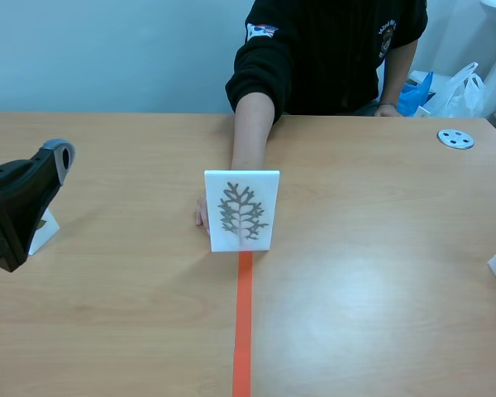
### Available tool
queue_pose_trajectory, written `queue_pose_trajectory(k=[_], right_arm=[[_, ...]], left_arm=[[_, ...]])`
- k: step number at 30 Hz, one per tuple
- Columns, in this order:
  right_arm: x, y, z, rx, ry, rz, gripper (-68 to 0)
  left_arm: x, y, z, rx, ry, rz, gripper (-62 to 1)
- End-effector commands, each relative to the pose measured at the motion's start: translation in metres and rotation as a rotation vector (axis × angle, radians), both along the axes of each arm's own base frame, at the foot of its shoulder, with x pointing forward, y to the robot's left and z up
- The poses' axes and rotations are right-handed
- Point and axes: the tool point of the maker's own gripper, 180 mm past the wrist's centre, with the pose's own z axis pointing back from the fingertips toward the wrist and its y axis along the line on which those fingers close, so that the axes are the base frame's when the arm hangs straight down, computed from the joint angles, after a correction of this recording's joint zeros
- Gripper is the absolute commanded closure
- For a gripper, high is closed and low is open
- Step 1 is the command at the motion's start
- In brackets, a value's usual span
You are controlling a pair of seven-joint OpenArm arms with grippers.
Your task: Sort the leaf by its shape. The table is split by an orange tape line. A compound leaf with several leaflets goes to the left side, a simple leaf with one blade goes to the right side. Return to the home posture when a red brick is placed on the table.
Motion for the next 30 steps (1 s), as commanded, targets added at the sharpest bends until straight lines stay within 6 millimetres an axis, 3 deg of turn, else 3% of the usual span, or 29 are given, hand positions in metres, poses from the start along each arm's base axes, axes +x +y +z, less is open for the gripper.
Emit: queue_pose_trajectory(k=[1,11,16,23,30], right_arm=[[0.004,0.003,0.011,-0.003,-0.034,0.017,-55.2],[0.002,0.012,0.008,-0.003,-0.020,0.069,-55.1],[0.004,0.043,-0.007,0.007,0.040,0.203,-55.1],[0.024,0.093,-0.033,-0.055,0.112,0.353,-55.1],[0.047,0.122,-0.057,-0.041,0.177,0.431,-55.2]], left_arm=[[0.001,-0.002,0.011,-0.016,-0.038,-0.004,-62.3],[0.001,-0.002,0.011,-0.016,-0.038,-0.004,-62.3],[0.001,-0.003,0.011,-0.014,-0.038,-0.005,-62.3],[0.001,-0.003,0.011,-0.014,-0.038,-0.005,-62.3],[0.001,-0.003,0.011,-0.014,-0.038,-0.005,-62.3]])
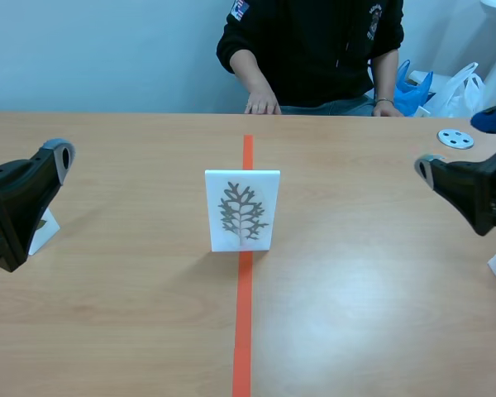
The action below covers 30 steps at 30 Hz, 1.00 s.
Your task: Sort the leaf by its shape. The table is split by an orange tape line. A compound leaf with several leaflets goes to the left side, a simple leaf with one blade goes to the right side. Return to the home posture when a red brick is placed on the table.
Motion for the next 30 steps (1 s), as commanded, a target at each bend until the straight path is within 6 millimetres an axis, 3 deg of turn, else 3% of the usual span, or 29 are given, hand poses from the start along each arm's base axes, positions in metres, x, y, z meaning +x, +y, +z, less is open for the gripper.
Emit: queue_pose_trajectory(k=[1,11,15,30], right_arm=[[0.008,-0.006,0.001,-0.006,0.000,-0.003,-55.1],[0.051,0.015,-0.024,0.016,0.064,0.058,-55.2],[0.063,0.033,-0.032,0.011,0.091,0.114,-55.2],[0.069,0.107,-0.081,0.021,0.212,0.275,-55.2]], left_arm=[[0.001,-0.003,0.011,-0.014,-0.038,-0.005,-62.3],[0.001,-0.003,0.011,-0.014,-0.037,-0.005,-62.3],[0.001,-0.003,0.011,-0.014,-0.037,-0.005,-62.3],[0.002,0.004,0.013,0.002,-0.048,0.010,-62.3]])
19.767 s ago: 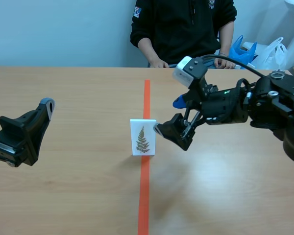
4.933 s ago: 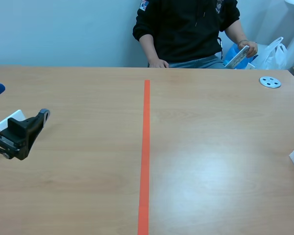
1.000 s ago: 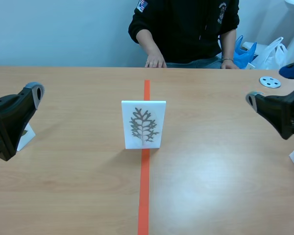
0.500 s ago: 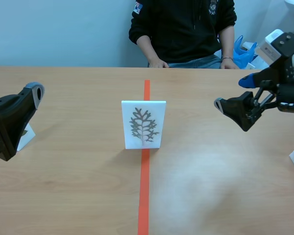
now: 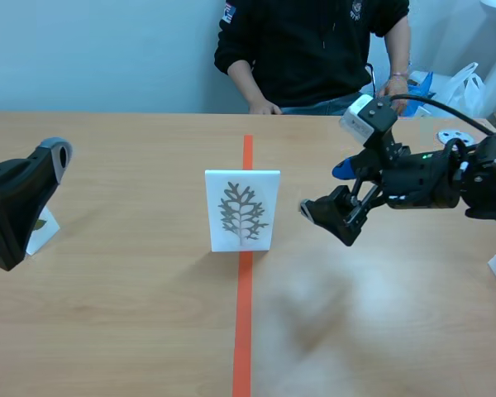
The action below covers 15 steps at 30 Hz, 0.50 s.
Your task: Sort the leaf by its shape. The table is split by an orange tape line. A compound leaf with several leaflets goes to the left side, a simple leaf with one blade goes to the right side. Return to the home posture when a red brick is placed on the table.
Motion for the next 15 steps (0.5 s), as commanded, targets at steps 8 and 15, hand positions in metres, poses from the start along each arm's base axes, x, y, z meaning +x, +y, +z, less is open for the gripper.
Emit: queue_pose_trajectory(k=[8,15], right_arm=[[0.007,0.043,0.012,0.032,-0.046,0.099,-55.2],[-0.005,0.076,-0.006,0.071,-0.001,0.156,-55.2]], left_arm=[[0.002,0.002,0.013,-0.001,-0.046,0.007,-62.3],[0.001,0.002,0.012,-0.001,-0.043,0.007,-62.3]])
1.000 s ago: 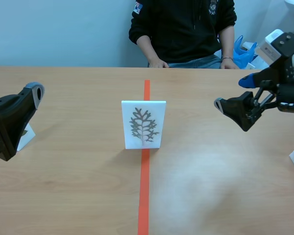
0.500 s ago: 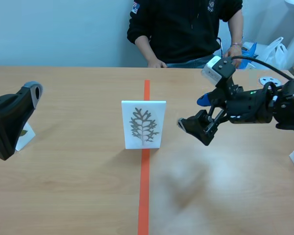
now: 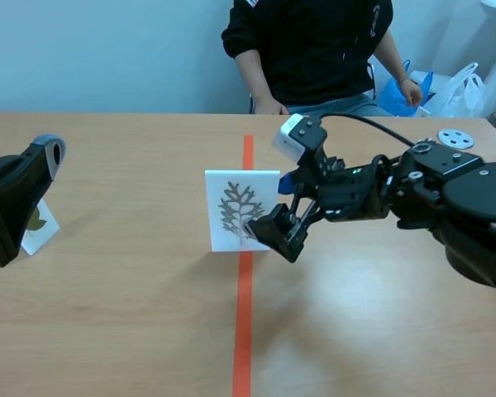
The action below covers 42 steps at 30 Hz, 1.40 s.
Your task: Sort the leaf by its shape. The table is split by an orange tape line. A compound leaf with several leaflets goes to the left side, a simple leaf with one blade goes to the right side. Return to the home posture when a red brick is placed on the table.
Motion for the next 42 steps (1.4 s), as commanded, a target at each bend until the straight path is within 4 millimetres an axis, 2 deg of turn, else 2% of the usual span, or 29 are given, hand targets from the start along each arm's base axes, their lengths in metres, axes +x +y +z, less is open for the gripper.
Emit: queue_pose_trajectory(k=[1,14,16,24,29,33,42], right_arm=[[0.009,0.004,0.013,0.041,-0.025,-0.001,-55.2],[0.009,0.040,0.001,0.109,-0.018,-0.051,-55.1],[0.009,0.043,0.001,0.118,-0.015,-0.052,-52.9],[0.015,0.032,-0.003,0.101,-0.033,-0.106,-41.3],[0.011,0.020,-0.014,0.085,-0.026,-0.144,-39.2],[0.007,0.019,-0.017,0.101,-0.020,-0.154,-32.4],[0.011,0.022,-0.010,0.137,-0.049,-0.174,-31.8]], left_arm=[[0.001,0.000,0.011,-0.008,-0.038,0.000,-62.3],[0.001,0.000,0.011,-0.008,-0.039,-0.001,-62.3],[0.001,0.000,0.011,-0.008,-0.039,-0.001,-62.3],[0.001,-0.001,0.012,-0.009,-0.041,-0.001,-62.3],[0.001,-0.001,0.012,-0.008,-0.041,-0.001,-62.3],[0.001,-0.001,0.012,-0.008,-0.041,-0.001,-62.3],[0.001,-0.001,0.012,-0.008,-0.041,-0.002,-62.3]])
